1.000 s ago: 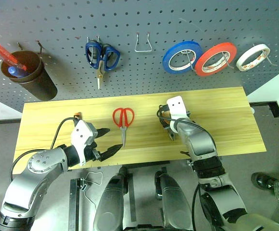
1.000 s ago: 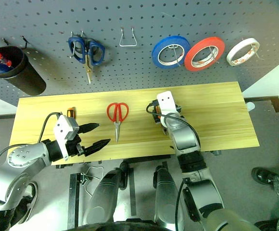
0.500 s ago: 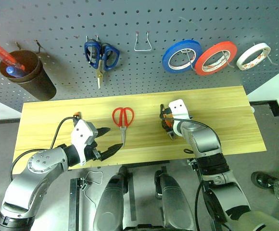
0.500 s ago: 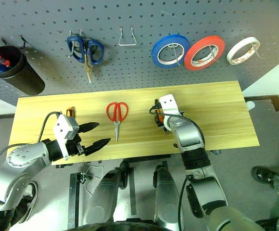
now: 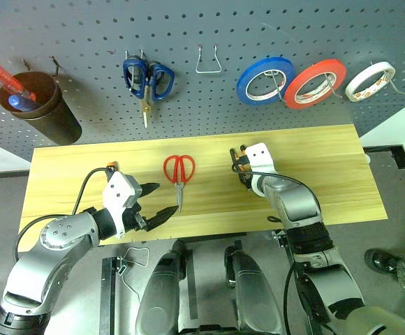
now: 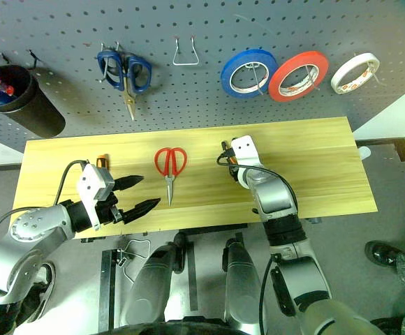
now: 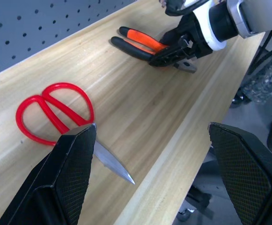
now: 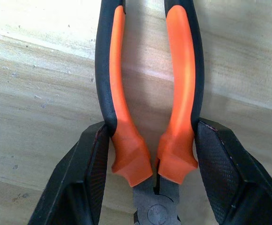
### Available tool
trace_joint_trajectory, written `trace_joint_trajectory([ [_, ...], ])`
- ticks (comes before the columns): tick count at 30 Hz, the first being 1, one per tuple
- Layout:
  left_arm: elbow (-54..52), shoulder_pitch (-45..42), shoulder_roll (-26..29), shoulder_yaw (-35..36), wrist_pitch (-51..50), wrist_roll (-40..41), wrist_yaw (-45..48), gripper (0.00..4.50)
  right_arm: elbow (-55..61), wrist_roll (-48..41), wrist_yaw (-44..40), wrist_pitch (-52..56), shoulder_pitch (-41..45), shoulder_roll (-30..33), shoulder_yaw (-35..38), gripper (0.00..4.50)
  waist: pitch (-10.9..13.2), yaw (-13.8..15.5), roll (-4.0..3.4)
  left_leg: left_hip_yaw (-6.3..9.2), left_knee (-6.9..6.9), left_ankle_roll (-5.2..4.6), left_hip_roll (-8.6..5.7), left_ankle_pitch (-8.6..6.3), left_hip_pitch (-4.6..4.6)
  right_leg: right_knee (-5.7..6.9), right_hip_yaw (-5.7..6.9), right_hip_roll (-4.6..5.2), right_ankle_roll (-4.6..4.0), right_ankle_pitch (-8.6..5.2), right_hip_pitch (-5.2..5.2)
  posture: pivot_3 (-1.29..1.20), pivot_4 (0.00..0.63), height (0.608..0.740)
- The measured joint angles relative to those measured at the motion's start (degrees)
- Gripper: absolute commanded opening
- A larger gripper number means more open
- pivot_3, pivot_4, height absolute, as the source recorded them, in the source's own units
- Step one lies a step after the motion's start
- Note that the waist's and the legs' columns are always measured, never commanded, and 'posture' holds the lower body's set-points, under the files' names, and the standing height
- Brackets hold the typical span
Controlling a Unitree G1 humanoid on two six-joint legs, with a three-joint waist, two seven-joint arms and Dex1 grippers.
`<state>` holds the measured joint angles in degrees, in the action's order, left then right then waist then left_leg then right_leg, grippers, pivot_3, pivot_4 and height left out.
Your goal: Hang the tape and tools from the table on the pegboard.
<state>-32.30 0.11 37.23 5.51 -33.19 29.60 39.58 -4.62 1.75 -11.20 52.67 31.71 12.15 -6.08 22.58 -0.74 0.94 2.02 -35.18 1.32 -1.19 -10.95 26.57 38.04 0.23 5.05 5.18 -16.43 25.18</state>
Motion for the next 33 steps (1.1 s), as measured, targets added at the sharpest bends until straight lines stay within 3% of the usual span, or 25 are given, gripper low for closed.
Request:
trace_joint_trajectory([
  [10, 1.89, -1.19, -3.11, 1.14, 4.00, 2.74, 1.94, 3.99, 27.63, -8.68, -12.29, -0.59, -11.18, 5.51, 0.15, 2.40, -0.02, -0.09, 0.03, -0.02, -0.02, 0.02, 0.00, 0.01, 0.03, 0.02, 0.01, -0.02, 0.04, 0.01, 0.03, 0.04, 0.378, 0.714],
  [20, 5.62, -3.05, -7.72, 2.65, 13.15, 3.66, 4.55, 3.99, 47.14, -28.87, -21.16, -0.41, -17.98, 8.28, 15.47, 2.40, -0.05, -0.05, 0.07, -0.02, -0.10, 0.13, -0.02, 0.07, -0.02, 0.05, 0.04, 0.01, 0.17, 0.09, -0.06, 0.04, 0.346, 0.714],
  [27, 7.68, -4.15, -10.73, 2.69, 16.52, 4.28, 5.00, 3.99, 49.59, -41.31, -16.10, -0.76, -6.97, 6.29, 19.95, 2.40, -0.08, -0.09, 0.10, -0.01, -0.17, 0.19, -0.01, 0.11, -0.04, 0.12, 0.05, -0.03, 0.17, 0.12, -0.08, 0.04, 0.336, 0.714],
  [33, 8.96, -4.92, -13.24, 2.72, 18.92, 4.31, 3.93, 3.99, 45.28, -38.33, -8.24, -6.21, 3.52, 1.76, 15.15, 2.40, -0.13, -0.16, 0.16, -0.01, -0.22, 0.42, -0.04, 0.26, -0.04, 0.18, 0.06, -0.04, 0.19, 0.13, -0.08, 0.04, 0.333, 0.714],
])
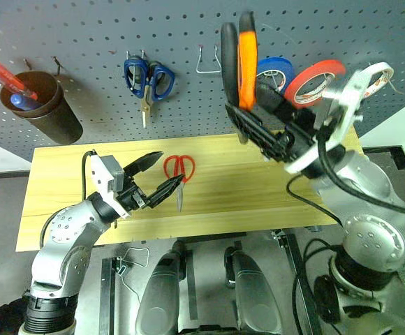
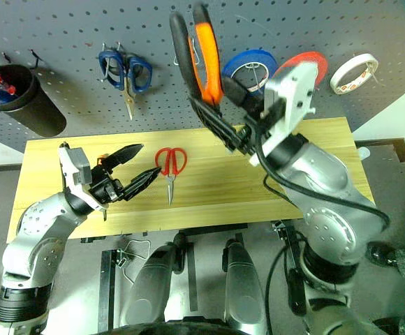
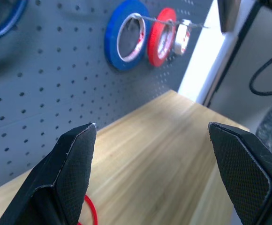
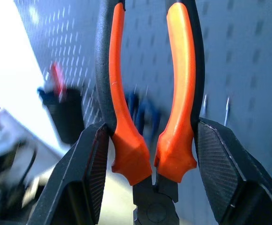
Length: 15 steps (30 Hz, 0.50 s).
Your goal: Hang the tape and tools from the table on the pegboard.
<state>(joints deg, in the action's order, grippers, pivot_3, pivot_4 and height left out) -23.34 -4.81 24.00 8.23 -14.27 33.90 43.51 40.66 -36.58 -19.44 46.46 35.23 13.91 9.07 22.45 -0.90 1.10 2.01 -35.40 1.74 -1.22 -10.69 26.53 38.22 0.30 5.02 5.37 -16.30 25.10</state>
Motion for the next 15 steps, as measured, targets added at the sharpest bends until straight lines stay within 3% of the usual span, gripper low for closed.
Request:
trace_joint_trajectory([
  [6, 0.68, -0.13, -2.21, 0.18, 2.19, 0.06, -1.35, 3.99, -10.58, 8.26, 4.23, -8.76, 6.07, -3.33, -5.52, 2.40, -0.01, -0.03, 0.02, -0.01, -0.12, 0.01, -0.01, 0.01, 0.02, 0.08, 0.00, -0.03, 0.00, 0.00, 0.00, 0.04, 0.335, 0.714],
  [15, 3.12, -0.37, -7.22, 2.15, 10.47, -0.31, -3.74, 3.99, -28.60, 17.21, 3.31, -21.89, 13.27, -5.08, -9.83, 2.40, -0.02, -0.18, 0.03, -0.04, -0.61, -0.20, -0.02, -0.12, 0.03, 0.54, 0.00, -0.06, 0.02, 0.02, 0.01, 0.03, 0.322, 0.714],
])
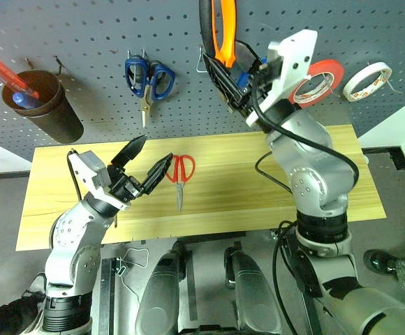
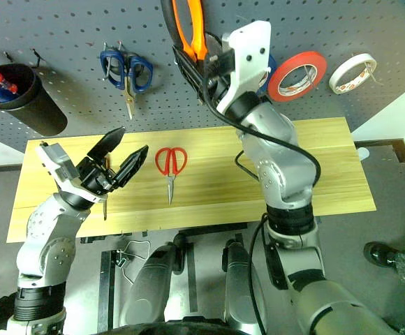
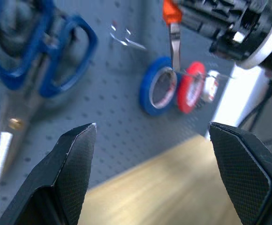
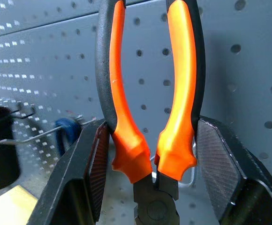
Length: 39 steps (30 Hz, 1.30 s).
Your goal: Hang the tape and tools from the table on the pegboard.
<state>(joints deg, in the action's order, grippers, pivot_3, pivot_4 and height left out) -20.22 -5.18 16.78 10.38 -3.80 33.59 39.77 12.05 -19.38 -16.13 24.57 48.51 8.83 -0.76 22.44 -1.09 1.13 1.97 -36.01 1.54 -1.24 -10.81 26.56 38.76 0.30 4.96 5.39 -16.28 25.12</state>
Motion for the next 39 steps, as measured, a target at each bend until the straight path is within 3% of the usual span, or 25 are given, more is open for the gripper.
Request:
trace_joint_trajectory([
  [7, 2.74, 2.33, -4.14, 0.30, 8.03, -0.73, 0.09, 3.99, -2.31, 0.64, -0.82, -5.07, 4.04, -0.87, 0.21, 2.40, -0.03, 0.08, 0.05, -0.01, -0.19, -0.01, 0.00, 0.00, -0.01, 0.26, 0.00, 0.03, 0.00, 0.00, 0.03, 0.03, 0.317, 0.714],
  [14, 4.55, 3.48, -3.26, 2.23, 12.04, -0.72, 0.63, 3.99, -2.87, 1.17, 0.02, -6.22, 4.33, -1.59, 0.22, 2.40, -0.04, 0.01, 0.06, 0.00, -0.22, 0.00, 0.00, 0.01, -0.02, 0.36, -0.01, 0.02, -0.01, 0.00, 0.05, 0.05, 0.317, 0.714],
  [25, 5.49, 2.31, -3.83, 1.44, 13.52, -1.90, -0.49, 3.99, -19.22, 6.32, 2.39, -17.07, 11.25, -9.08, -0.72, 2.40, -0.06, 0.20, 0.08, -0.03, -0.21, 0.05, 0.00, 0.04, -0.03, 0.45, -0.01, -0.01, -0.02, 0.01, 0.10, 0.07, 0.323, 0.714],
  [39, 3.78, 3.89, -3.22, 1.18, 13.85, -1.93, -1.58, 3.99, -24.34, 7.31, 1.90, -21.29, 11.28, -9.78, -0.47, 2.39, -0.06, 0.25, 0.09, -0.02, -0.22, 0.06, 0.01, 0.05, -0.05, 0.51, -0.01, -0.02, -0.03, 0.01, 0.11, 0.08, 0.339, 0.714],
])
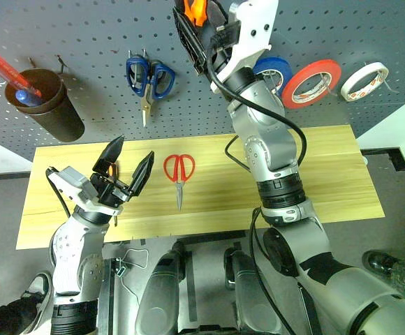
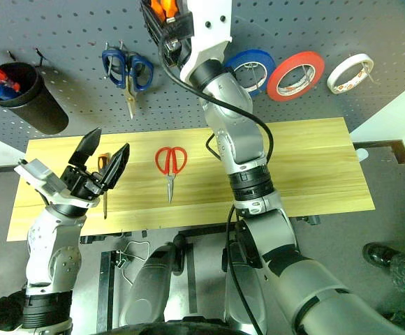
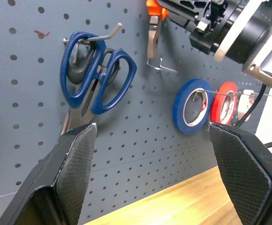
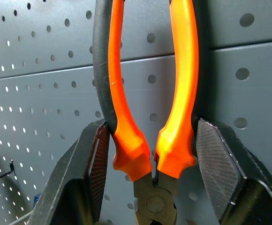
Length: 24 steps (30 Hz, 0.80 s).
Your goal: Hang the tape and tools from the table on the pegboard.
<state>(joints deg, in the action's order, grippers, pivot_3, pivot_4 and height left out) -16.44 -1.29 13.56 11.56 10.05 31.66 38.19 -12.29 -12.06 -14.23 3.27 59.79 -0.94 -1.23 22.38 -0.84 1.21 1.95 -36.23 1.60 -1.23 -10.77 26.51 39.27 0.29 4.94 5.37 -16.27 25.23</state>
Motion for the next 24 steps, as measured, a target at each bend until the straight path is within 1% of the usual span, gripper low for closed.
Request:
trace_joint_trajectory([
  [14, 0.02, -1.22, 0.09, -0.72, -0.22, 0.00, -0.71, 3.99, -0.10, 0.83, 0.24, -0.18, -0.13, 1.59, 0.02, 2.39, 0.00, 0.03, 0.00, 0.01, -0.07, 0.03, 0.00, 0.04, 0.00, 0.07, 0.00, 0.00, -0.04, 0.03, -0.01, 0.07, 0.340, 0.714],
  [24, 0.09, -1.53, 0.31, -0.86, -0.57, 0.01, -0.70, 3.99, 2.12, 1.67, 0.89, 1.56, -2.30, 3.09, 0.03, 2.39, 0.00, -0.09, 0.00, 0.01, -0.07, 0.03, 0.02, 0.04, 0.00, 0.08, 0.00, -0.01, -0.05, 0.03, 0.00, 0.07, 0.347, 0.714],
])
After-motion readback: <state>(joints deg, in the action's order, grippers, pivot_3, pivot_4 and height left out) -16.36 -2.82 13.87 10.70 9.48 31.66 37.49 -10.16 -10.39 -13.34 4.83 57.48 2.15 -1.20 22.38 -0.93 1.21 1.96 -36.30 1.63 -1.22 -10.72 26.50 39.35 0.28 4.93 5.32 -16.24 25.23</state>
